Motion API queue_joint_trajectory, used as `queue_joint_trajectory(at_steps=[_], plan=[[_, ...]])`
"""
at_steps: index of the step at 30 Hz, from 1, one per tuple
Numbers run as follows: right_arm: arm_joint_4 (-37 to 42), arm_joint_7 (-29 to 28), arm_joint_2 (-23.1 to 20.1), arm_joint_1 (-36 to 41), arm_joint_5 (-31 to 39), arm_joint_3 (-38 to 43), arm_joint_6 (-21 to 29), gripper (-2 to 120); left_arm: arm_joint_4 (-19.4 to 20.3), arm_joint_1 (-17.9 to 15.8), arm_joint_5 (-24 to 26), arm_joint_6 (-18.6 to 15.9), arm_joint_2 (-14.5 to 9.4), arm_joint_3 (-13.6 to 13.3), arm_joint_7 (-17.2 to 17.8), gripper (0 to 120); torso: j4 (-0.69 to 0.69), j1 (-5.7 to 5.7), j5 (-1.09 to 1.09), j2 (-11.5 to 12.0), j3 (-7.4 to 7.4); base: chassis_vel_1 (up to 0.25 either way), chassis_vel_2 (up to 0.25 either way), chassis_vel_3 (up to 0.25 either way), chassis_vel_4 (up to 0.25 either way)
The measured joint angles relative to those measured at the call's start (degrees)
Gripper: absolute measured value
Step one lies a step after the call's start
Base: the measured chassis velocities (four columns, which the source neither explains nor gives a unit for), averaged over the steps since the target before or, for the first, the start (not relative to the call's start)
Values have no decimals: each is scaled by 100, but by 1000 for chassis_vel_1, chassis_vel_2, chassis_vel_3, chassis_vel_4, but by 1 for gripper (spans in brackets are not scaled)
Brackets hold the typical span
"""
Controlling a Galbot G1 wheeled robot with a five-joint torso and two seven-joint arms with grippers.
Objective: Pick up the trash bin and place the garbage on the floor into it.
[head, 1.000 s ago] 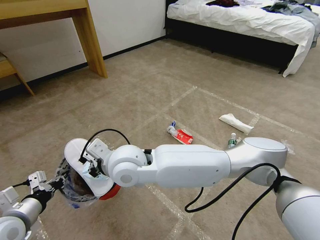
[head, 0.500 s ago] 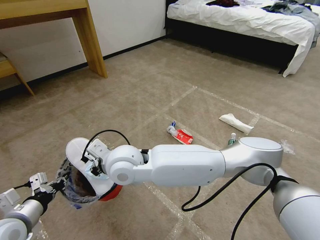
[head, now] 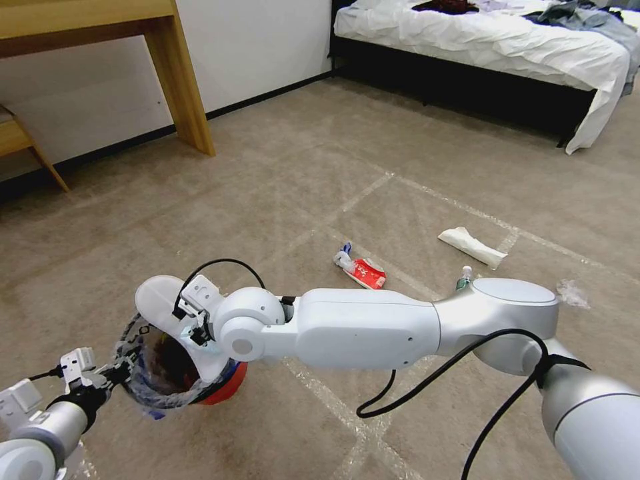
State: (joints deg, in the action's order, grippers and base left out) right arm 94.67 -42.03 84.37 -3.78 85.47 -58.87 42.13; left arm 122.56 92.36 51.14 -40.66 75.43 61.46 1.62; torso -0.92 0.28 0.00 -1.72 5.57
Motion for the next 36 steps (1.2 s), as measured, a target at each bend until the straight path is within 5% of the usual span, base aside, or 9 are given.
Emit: queue_joint_trajectory(at_steps=[36], plan=[[-597, 92, 351, 186, -151, -18, 0, 0, -66, 17, -94, 22, 33, -72, -67, 1, 0, 0, 0, 0, 0, 0, 0, 0, 0]])
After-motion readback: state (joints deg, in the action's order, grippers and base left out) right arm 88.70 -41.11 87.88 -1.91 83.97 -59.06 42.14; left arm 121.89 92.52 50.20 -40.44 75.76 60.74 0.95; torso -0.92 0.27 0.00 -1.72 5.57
